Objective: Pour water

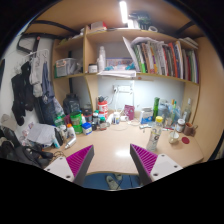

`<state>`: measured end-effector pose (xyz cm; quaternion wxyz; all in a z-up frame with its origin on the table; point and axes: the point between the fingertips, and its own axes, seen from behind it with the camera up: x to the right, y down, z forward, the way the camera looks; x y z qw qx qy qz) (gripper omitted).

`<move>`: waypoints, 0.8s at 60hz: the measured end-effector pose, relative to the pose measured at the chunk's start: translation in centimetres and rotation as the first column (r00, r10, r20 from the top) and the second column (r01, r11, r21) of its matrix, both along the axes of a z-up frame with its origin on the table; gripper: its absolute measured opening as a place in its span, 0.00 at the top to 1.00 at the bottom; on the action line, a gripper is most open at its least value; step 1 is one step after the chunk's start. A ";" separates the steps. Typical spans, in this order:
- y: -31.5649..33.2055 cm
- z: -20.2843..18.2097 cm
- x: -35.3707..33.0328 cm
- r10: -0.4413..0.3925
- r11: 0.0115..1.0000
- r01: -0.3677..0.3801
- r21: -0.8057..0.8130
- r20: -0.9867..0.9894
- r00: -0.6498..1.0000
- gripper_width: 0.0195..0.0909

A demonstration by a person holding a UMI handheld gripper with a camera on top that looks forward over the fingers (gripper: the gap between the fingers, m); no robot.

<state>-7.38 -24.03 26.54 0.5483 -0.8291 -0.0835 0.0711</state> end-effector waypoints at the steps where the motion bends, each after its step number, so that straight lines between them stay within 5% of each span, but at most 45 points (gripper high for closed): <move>1: 0.2 0.0 0.2 0.000 1.000 0.000 0.001 -0.003 1.000 0.12; 31: 14.7 -8.0 15.5 -0.162 0.983 0.162 0.089 0.000 0.987 0.12; 48: 25.7 -17.0 21.8 -0.147 0.986 0.147 0.078 -0.013 0.989 0.11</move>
